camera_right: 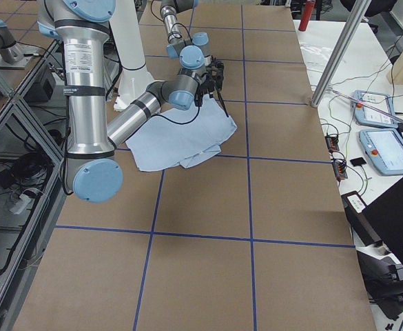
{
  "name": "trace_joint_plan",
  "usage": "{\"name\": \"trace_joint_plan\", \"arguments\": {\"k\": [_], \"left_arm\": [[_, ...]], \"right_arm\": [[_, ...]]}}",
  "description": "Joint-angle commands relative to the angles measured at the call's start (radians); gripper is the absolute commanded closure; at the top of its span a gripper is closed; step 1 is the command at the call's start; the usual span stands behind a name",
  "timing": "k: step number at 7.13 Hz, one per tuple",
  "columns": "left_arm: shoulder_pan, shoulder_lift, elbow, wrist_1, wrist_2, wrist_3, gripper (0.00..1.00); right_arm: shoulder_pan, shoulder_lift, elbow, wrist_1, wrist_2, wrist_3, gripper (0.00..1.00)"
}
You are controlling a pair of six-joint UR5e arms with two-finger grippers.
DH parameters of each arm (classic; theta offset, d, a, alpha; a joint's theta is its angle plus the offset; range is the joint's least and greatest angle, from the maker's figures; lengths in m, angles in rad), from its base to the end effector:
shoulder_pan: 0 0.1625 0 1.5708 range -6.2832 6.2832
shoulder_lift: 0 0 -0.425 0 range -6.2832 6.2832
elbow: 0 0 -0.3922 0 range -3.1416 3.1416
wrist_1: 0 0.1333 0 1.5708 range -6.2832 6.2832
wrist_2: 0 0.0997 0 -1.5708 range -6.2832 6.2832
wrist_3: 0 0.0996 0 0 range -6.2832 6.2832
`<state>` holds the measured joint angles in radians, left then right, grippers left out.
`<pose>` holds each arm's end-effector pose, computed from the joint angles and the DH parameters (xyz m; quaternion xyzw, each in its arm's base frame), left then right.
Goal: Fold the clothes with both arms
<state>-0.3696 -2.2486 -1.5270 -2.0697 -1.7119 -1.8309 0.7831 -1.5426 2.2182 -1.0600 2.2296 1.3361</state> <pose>0.6228 -0.3692 0.2127 -0.0301 0.5378 -0.2247 0.8120 -0.2526 -0.3535 0.2792 0.0235 -0.5926 0.0384 0.8042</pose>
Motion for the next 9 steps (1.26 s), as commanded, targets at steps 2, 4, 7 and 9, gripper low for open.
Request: {"name": "trace_joint_plan", "arguments": {"k": [2, 4, 7, 9], "left_arm": [[0.017, 0.004, 0.001, 0.002, 0.0, -0.004, 0.14], [0.018, 0.001, 0.002, -0.001, -0.002, -0.005, 0.33], [0.018, -0.003, -0.001, -0.003, -0.003, -0.004, 0.8], [0.017, 0.0, -0.015, 0.002, -0.003, -0.004, 1.0]], "right_arm": [[0.008, -0.001, 0.0, 0.0, 0.001, 0.0, 0.0], [0.01, -0.001, 0.0, 0.0, 0.002, 0.0, 0.0], [0.018, -0.001, 0.0, 0.0, 0.004, 0.0, 0.0], [0.022, -0.001, 0.0, 0.0, 0.001, 0.0, 0.0]]}}
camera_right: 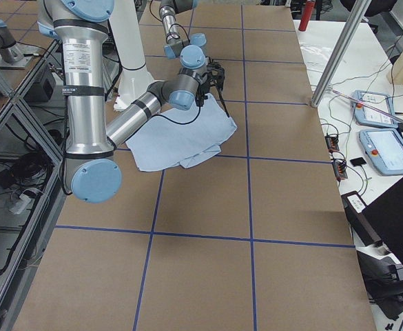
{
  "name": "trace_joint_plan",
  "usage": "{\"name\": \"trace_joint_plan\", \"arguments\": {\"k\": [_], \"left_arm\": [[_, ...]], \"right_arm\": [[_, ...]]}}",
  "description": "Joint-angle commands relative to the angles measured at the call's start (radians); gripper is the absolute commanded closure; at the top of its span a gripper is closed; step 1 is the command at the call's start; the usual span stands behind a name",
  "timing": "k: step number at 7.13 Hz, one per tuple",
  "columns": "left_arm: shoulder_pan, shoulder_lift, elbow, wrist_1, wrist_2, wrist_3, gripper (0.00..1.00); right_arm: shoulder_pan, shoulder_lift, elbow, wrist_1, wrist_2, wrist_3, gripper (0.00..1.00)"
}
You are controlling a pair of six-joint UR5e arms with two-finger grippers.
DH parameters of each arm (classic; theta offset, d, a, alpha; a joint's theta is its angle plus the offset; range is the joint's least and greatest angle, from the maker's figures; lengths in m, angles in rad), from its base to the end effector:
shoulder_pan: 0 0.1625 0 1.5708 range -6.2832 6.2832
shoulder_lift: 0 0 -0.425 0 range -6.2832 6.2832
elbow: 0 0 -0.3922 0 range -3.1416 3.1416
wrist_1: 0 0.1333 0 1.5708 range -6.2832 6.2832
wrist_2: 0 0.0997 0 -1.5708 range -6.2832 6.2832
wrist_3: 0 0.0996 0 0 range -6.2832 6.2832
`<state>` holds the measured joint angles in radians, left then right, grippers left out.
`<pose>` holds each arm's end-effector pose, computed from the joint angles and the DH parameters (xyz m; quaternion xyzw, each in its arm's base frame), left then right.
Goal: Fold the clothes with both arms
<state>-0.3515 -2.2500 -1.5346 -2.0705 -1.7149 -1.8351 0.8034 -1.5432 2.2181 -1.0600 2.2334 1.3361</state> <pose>0.6274 -0.3568 0.2082 -0.0370 0.5415 -0.2172 0.8113 -0.2454 -0.3582 0.2794 0.0279 -0.5926 0.0456 0.8037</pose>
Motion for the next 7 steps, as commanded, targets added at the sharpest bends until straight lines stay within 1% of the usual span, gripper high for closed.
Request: {"name": "trace_joint_plan", "arguments": {"k": [1, 4, 5, 6, 7], "left_arm": [[-0.009, -0.002, -0.007, 0.004, 0.003, 0.005, 1.0], [-0.15, -0.002, 0.019, 0.009, 0.003, 0.098, 1.0], [-0.194, -0.009, 0.049, 0.003, 0.002, 0.146, 1.0], [-0.223, -0.049, 0.13, -0.005, 0.017, 0.196, 1.0], [-0.26, -0.112, 0.248, -0.057, 0.037, 0.223, 1.0]], "right_arm": [[0.003, -0.002, 0.0, 0.0, -0.006, 0.002, 0.0], [0.011, -0.005, 0.0, -0.002, -0.027, 0.002, 0.0], [0.013, -0.005, -0.008, -0.002, -0.038, 0.002, 0.0], [0.013, -0.003, -0.011, -0.002, -0.055, 0.002, 0.0], [0.011, -0.002, -0.023, 0.0, -0.063, 0.003, 0.0]]}}
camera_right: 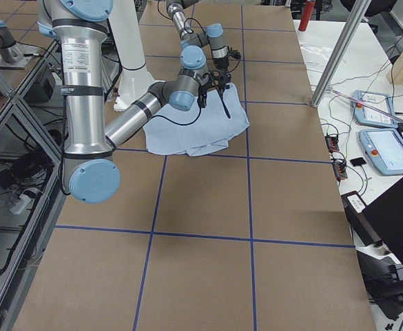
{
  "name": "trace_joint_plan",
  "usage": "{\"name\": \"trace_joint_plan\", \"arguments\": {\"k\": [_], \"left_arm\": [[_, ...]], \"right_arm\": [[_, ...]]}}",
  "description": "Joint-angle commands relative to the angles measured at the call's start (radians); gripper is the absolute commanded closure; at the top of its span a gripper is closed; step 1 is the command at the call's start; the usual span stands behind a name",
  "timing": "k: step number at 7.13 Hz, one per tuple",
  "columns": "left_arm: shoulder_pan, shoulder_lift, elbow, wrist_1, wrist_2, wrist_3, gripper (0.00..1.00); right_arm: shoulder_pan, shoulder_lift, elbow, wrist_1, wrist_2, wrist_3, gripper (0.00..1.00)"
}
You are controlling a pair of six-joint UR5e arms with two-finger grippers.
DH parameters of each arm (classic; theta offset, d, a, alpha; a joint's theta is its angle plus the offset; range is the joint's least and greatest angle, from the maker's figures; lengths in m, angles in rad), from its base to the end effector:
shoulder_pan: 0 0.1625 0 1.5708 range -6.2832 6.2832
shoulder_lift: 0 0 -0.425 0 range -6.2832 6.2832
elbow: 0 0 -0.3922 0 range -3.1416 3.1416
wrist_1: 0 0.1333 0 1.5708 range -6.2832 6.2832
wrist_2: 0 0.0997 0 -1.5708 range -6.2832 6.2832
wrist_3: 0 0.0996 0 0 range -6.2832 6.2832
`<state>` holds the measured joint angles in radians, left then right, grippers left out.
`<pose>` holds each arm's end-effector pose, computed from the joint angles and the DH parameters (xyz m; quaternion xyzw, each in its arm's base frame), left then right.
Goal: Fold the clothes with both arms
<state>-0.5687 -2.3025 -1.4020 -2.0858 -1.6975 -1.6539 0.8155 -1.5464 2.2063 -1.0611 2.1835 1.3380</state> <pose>0.5668 -0.5055 0.2283 0.0704 0.5102 -0.2434 0.8218 -0.2423 -0.3682 0.2870 0.0457 -0.5815 0.0689 0.8093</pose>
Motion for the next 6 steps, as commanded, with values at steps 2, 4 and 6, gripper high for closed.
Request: {"name": "trace_joint_plan", "arguments": {"k": [2, 4, 6], "left_arm": [[-0.086, -0.103, 0.323, -0.289, 0.06, 0.1, 1.0], [-0.088, -0.165, 0.365, -0.313, 0.093, 0.125, 1.0], [-0.088, -0.225, 0.527, -0.452, 0.134, 0.163, 1.0]], "right_arm": [[-0.001, 0.0, -0.017, 0.001, -0.025, 0.001, 0.0], [-0.001, 0.0, -0.028, 0.001, -0.028, 0.006, 0.0], [-0.001, -0.006, -0.031, 0.001, -0.028, 0.006, 0.0]]}}
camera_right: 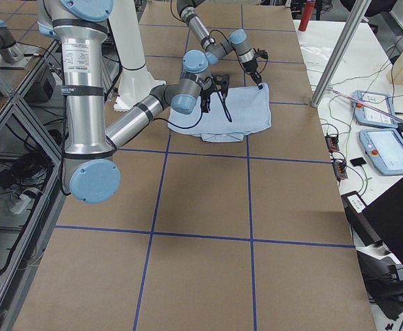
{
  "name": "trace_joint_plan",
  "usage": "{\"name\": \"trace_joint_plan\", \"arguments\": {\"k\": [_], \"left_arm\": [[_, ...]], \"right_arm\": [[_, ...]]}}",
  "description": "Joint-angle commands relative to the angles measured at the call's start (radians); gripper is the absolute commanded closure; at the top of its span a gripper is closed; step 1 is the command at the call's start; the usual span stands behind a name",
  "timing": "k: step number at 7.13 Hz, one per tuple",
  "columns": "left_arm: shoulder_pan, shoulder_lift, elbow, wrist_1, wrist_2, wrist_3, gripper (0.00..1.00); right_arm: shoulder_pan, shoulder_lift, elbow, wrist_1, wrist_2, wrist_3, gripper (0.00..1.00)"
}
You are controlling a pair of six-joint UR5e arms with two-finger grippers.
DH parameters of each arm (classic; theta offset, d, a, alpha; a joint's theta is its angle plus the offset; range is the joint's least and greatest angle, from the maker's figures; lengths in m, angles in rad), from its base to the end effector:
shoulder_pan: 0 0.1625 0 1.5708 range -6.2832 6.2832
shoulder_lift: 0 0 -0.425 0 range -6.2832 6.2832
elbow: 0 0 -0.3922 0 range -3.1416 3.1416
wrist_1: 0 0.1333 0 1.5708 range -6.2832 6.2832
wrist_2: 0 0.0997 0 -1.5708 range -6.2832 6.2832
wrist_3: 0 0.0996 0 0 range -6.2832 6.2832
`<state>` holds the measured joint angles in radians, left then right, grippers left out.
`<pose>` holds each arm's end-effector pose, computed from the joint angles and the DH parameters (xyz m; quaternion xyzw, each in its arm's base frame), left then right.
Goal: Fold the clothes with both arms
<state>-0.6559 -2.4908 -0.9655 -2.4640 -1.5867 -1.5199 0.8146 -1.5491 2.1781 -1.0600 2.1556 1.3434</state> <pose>0.5850 -0.6164 0.2407 0.1904 0.5351 -0.2409 0.7870 -0.2473 -0.3763 0.3008 0.0467 -0.5689 0.0844 0.8167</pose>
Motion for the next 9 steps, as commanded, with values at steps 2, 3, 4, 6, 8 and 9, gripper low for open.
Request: {"name": "trace_joint_plan", "arguments": {"k": [2, 3, 4, 6, 8, 9], "left_arm": [[-0.017, -0.04, 0.113, -0.078, 0.027, 0.035, 1.0], [-0.033, -0.04, 0.128, -0.078, 0.025, 0.035, 1.0], [-0.048, -0.04, 0.14, -0.079, 0.025, 0.036, 1.0], [-0.06, -0.04, 0.143, -0.079, 0.025, 0.041, 1.0], [-0.06, -0.042, 0.143, -0.098, 0.025, 0.043, 1.0], [-0.06, -0.042, 0.143, -0.098, 0.024, 0.05, 0.43]], "right_arm": [[0.0, 0.001, 0.002, 0.002, 0.001, 0.009, 0.0], [0.0, 0.003, 0.002, 0.002, 0.001, 0.011, 0.0], [0.0, 0.003, 0.002, 0.002, 0.001, 0.011, 0.0], [-0.002, 0.004, 0.0, 0.003, 0.0, 0.011, 0.0], [-0.003, 0.006, 0.0, 0.003, 0.0, 0.011, 0.0], [-0.003, 0.006, 0.0, 0.003, 0.0, 0.011, 0.0]]}}
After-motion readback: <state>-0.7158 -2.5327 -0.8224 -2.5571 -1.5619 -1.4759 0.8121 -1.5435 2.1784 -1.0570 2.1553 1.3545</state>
